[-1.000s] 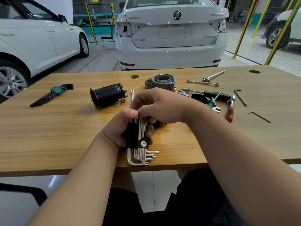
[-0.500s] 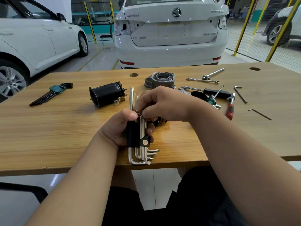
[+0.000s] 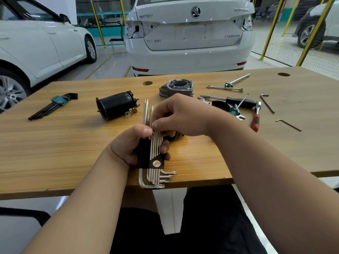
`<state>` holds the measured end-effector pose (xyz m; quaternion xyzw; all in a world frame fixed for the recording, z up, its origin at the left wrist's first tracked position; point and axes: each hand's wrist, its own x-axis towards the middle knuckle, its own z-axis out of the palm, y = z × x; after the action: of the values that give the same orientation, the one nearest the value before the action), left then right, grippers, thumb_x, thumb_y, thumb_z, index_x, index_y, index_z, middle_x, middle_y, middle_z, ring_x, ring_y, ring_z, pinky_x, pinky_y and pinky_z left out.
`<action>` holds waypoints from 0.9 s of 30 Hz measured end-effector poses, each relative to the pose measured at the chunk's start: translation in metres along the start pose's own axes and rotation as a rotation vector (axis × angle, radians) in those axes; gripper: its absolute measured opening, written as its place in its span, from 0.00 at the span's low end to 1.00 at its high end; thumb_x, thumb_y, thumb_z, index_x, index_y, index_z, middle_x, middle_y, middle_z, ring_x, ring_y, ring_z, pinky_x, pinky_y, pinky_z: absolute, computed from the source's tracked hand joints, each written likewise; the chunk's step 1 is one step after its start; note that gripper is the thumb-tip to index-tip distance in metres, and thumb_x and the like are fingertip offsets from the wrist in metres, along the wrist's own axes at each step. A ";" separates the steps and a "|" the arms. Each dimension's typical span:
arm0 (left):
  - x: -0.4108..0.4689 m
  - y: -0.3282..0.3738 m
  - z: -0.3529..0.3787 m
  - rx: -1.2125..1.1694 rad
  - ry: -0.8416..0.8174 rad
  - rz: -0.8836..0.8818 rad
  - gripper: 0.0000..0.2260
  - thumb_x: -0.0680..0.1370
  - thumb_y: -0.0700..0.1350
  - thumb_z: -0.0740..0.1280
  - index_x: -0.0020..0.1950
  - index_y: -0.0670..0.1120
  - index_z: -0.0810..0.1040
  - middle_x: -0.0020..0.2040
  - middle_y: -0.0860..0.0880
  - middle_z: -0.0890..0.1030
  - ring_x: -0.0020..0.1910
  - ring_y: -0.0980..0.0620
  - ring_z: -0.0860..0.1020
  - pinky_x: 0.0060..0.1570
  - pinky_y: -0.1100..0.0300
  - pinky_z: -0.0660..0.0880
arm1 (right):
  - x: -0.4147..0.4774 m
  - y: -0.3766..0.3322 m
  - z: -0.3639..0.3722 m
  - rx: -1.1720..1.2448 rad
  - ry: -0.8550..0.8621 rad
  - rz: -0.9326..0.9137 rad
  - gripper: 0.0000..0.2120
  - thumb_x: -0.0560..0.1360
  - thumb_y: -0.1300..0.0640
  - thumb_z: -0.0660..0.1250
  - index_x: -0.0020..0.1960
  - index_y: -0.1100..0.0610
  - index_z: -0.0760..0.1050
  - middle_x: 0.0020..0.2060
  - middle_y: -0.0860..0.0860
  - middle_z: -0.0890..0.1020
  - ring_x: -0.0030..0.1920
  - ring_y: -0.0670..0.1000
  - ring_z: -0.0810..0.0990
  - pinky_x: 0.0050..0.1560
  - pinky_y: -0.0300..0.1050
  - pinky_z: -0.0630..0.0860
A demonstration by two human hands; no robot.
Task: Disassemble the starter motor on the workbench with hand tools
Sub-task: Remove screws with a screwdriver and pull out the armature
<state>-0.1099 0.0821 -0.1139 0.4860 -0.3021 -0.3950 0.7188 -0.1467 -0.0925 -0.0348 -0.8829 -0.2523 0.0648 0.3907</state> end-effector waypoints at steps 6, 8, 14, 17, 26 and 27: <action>0.001 -0.001 0.002 -0.084 -0.108 0.005 0.19 0.68 0.49 0.75 0.56 0.43 0.81 0.45 0.46 0.80 0.41 0.51 0.79 0.46 0.52 0.79 | -0.002 -0.004 0.000 -0.017 -0.092 -0.004 0.12 0.77 0.61 0.65 0.52 0.47 0.83 0.35 0.34 0.81 0.36 0.35 0.78 0.35 0.28 0.72; 0.000 -0.001 0.001 -0.040 -0.060 -0.020 0.20 0.64 0.50 0.77 0.53 0.44 0.82 0.43 0.45 0.79 0.39 0.50 0.80 0.44 0.51 0.77 | -0.002 -0.002 0.000 0.006 -0.084 0.005 0.12 0.77 0.62 0.65 0.49 0.48 0.83 0.36 0.40 0.82 0.35 0.39 0.78 0.35 0.32 0.74; 0.001 0.001 0.005 -0.118 -0.005 -0.004 0.19 0.62 0.47 0.76 0.49 0.40 0.81 0.38 0.43 0.75 0.35 0.49 0.78 0.41 0.52 0.79 | -0.004 0.001 0.001 0.061 -0.031 -0.003 0.11 0.76 0.63 0.67 0.44 0.47 0.80 0.36 0.44 0.81 0.36 0.43 0.77 0.36 0.34 0.75; 0.001 0.002 0.007 -0.103 -0.032 0.005 0.16 0.63 0.47 0.75 0.48 0.41 0.82 0.36 0.44 0.77 0.36 0.49 0.78 0.42 0.53 0.79 | -0.007 -0.001 0.003 0.018 -0.040 -0.031 0.08 0.74 0.59 0.71 0.43 0.45 0.78 0.33 0.35 0.79 0.35 0.36 0.77 0.35 0.28 0.71; 0.002 0.004 0.012 -0.223 -0.001 0.022 0.10 0.65 0.45 0.74 0.42 0.42 0.80 0.33 0.46 0.76 0.30 0.49 0.76 0.33 0.57 0.76 | -0.014 0.003 0.016 -0.088 0.215 -0.161 0.02 0.74 0.57 0.72 0.46 0.51 0.81 0.42 0.45 0.82 0.45 0.43 0.80 0.47 0.42 0.78; 0.002 0.004 0.013 -0.225 0.010 0.015 0.10 0.65 0.45 0.74 0.42 0.42 0.81 0.33 0.46 0.76 0.30 0.50 0.76 0.32 0.58 0.76 | -0.014 0.004 0.017 -0.098 0.243 -0.168 0.02 0.74 0.58 0.71 0.47 0.53 0.81 0.42 0.45 0.81 0.45 0.44 0.80 0.47 0.43 0.78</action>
<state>-0.1184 0.0748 -0.1052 0.4017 -0.2560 -0.4186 0.7732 -0.1630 -0.0907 -0.0500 -0.8781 -0.2788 -0.0877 0.3789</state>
